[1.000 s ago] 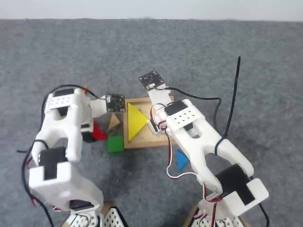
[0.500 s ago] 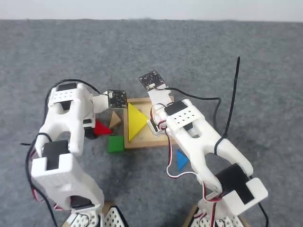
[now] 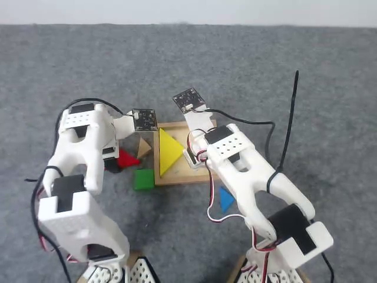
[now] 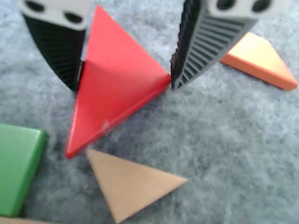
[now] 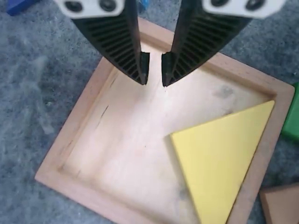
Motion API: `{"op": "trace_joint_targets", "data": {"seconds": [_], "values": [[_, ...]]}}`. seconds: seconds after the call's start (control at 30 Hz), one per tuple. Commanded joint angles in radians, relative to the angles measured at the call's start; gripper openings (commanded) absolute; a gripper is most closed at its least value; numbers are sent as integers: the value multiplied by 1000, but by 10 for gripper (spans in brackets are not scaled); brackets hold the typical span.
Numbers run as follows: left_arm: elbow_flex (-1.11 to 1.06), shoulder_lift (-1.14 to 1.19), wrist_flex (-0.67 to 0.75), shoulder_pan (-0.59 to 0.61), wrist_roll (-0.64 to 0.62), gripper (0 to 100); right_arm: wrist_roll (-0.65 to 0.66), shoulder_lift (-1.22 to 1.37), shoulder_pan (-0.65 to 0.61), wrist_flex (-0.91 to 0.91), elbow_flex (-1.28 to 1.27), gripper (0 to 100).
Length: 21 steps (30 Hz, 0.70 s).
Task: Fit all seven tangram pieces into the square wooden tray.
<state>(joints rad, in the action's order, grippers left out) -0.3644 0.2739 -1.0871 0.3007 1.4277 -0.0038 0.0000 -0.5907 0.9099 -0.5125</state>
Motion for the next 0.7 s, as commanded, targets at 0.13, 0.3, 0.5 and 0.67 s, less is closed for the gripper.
{"op": "trace_joint_targets", "data": {"seconds": [0.13,0.3,0.5,0.67], "values": [[38,-5,29,14,-63,291,12,-50,13,-15,8,58],[38,-5,29,17,-137,321,12,-50,13,-15,8,58],[56,15,28,34,-152,338,12,-50,13,-15,8,58],[180,150,-12,48,-207,340,12,-50,13,-15,8,58]]}}
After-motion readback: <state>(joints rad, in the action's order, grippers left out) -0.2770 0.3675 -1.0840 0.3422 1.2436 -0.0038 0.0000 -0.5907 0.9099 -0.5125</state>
